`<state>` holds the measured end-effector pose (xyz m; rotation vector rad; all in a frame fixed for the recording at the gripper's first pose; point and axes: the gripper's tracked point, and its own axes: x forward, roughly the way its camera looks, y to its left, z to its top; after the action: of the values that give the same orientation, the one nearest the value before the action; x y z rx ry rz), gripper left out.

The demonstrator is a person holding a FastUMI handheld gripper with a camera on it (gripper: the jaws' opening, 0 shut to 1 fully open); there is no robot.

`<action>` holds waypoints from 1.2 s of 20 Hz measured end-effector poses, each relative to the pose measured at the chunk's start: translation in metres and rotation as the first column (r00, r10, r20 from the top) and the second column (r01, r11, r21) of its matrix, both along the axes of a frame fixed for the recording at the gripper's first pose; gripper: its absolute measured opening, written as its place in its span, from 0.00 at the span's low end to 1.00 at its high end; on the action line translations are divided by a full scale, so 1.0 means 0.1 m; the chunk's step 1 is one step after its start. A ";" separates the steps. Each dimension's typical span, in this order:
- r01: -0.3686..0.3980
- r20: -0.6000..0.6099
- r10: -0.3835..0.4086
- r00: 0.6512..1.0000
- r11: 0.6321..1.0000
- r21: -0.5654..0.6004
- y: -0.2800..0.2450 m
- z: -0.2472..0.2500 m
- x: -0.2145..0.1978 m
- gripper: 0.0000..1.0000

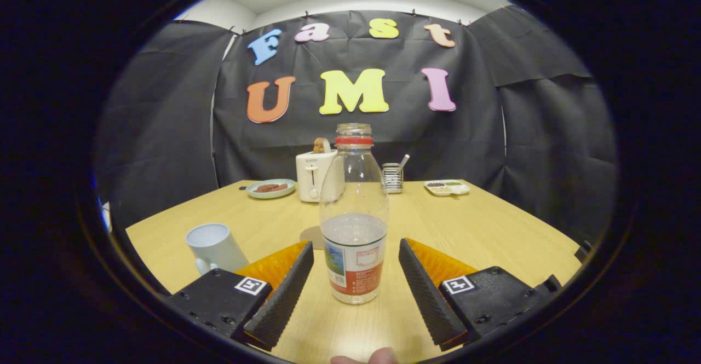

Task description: Take the bottle from table, then pour the juice into the cup, finally place the bottle on the coaster

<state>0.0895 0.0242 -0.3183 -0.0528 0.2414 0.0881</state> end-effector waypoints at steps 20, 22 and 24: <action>0.035 -0.022 -0.034 0.999 0.999 0.026 0.13 0.16 0.39 0.80; 0.037 0.001 -0.037 0.999 0.997 -0.067 0.13 0.24 0.40 0.79; 0.046 0.023 -0.042 0.999 0.980 -0.195 0.11 0.30 0.43 0.78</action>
<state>0.1322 0.0351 -0.2885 -0.2439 0.2320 0.0197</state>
